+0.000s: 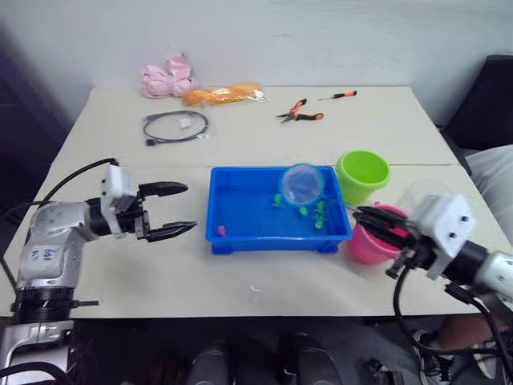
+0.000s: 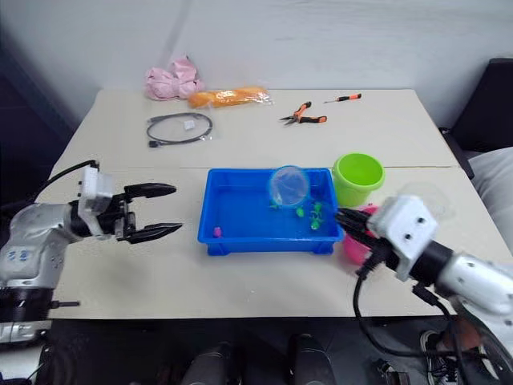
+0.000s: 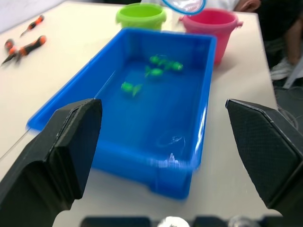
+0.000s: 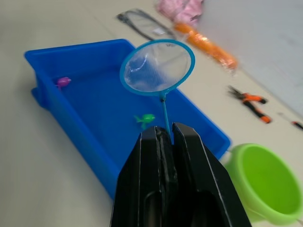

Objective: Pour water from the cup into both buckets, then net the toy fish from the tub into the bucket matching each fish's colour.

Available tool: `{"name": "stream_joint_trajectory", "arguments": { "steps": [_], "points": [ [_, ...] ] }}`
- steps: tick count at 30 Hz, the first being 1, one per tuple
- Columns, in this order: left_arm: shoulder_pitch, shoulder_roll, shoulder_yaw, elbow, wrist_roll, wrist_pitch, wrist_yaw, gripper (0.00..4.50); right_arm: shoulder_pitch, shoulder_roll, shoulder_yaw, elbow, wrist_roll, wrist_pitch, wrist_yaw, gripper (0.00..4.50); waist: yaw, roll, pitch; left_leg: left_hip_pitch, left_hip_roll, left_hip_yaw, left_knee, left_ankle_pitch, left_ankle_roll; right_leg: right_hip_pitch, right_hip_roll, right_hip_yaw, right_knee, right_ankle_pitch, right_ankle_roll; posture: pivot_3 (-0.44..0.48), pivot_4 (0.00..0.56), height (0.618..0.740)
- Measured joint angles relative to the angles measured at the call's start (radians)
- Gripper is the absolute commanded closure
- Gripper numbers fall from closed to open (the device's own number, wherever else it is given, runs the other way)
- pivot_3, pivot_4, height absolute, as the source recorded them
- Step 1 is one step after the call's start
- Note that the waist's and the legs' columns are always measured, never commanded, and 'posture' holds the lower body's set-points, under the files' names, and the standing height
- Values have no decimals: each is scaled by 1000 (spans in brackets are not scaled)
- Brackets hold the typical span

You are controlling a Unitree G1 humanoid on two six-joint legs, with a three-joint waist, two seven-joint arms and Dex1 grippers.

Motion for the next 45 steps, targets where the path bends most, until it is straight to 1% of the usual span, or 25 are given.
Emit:
{"name": "stream_joint_trajectory", "arguments": {
  "steps": [2, 3, 5, 8, 10, 14, 16, 18, 21, 23, 27, 33, 38, 45],
  "points": [
    [48, 20, 32, -18, -3, 6, 15, 30, -61, -4, 71, -6, 4, 62, -10, 4500, 5, 0, 0, 0, 0, 0, 0, -1, 0, 0, -1, 0, -1, 0, 0, 0, 150, 740],
    [84, 40, 43, -43, -5, 22, 16, 30, -131, -2, 143, -4, -11, 98, -17, 4500, -1, 0, 0, -1, 0, 0, 0, -1, 0, 0, -1, 0, -1, 0, 0, 0, 150, 740],
    [118, 59, 46, -86, -16, 57, 14, 30, -232, 26, 235, 10, -48, 140, -35, 4500, -6, 0, 0, -1, 0, 0, 0, -1, 1, 0, -1, 0, -2, 0, 0, 0, 150, 740],
    [127, 66, 45, -115, -20, 94, 17, 30, -350, 64, 379, 67, -122, 172, -34, 4500, -3, 0, 0, -1, -1, 0, 0, -1, 0, -1, -1, -1, -2, 0, 0, 0, 150, 740],
    [120, 65, 34, -122, -20, 111, 28, 30, -447, 104, 470, 137, -172, 214, -27, 4500, -7, 0, 0, -2, -1, 0, 0, -1, 0, -1, -1, -1, -2, 0, 0, 0, 150, 740],
    [61, 64, -18, -128, -10, 140, 46, 30, -640, 154, 590, 269, -255, 292, 4, 4500, -10, 0, 0, -3, -1, 2, 0, 0, -1, -4, 0, -1, 2, 0, 0, 0, 150, 740],
    [29, 64, -34, -128, -3, 154, 59, 30, -707, 161, 657, 319, -299, 312, 38, 4500, -9, 0, 0, -4, 0, 2, 0, 0, -1, -5, 0, -1, 5, 0, 0, 0, 150, 740],
    [-15, 61, -62, -125, 12, 167, 75, 30, -758, 195, 713, 381, -334, 337, 60, 4500, -9, 0, 0, -5, 0, 3, 1, 0, -1, -5, 1, -1, 5, 0, 0, 0, 150, 740],
    [-58, 62, -88, -118, 34, 172, 86, 30, -798, 235, 769, 445, -367, 356, 102, 4500, -8, 0, 0, -9, -1, 5, 2, 1, 0, -10, 1, -1, 8, 0, 1, 0, 150, 740],
    [-60, 68, -94, -107, 50, 166, 79, 30, -819, 244, 789, 487, -393, 354, 132, 4500, -10, 0, 0, -16, -2, 7, 3, 1, 1, -18, 2, -2, 9, 1, 2, 0, 150, 740],
    [-60, 85, -107, -99, 73, 138, 60, 30, -847, 258, 827, 536, -441, 350, 189, 4500, -13, 0, 0, -16, -1, 9, 3, 1, 1, -18, 3, -6, 9, 1, 2, 0, 150, 740],
    [-61, 94, -107, -67, 87, 114, 33, 30, -858, 328, 842, 558, -460, 352, 256, 4500, -18, 0, 0, -16, -1, 8, 3, 2, 0, -18, 3, -6, 9, 1, 2, 0, 150, 740],
    [-58, 106, -107, -67, 87, 113, 17, 30, -858, 394, 812, 553, -432, 373, 299, 4500, -26, 0, 0, -16, -1, 8, 3, 2, 0, -18, 3, -7, 9, 1, 2, 0, 150, 740],
    [-14, 107, -104, -70, 85, 111, 20, 30, -850, 414, 734, 551, -402, 416, 304, 4500, -31, 0, 0, -16, -1, 8, 3, 2, 0, -18, 3, -7, 10, 1, 3, 0, 150, 740]
  ]
}}
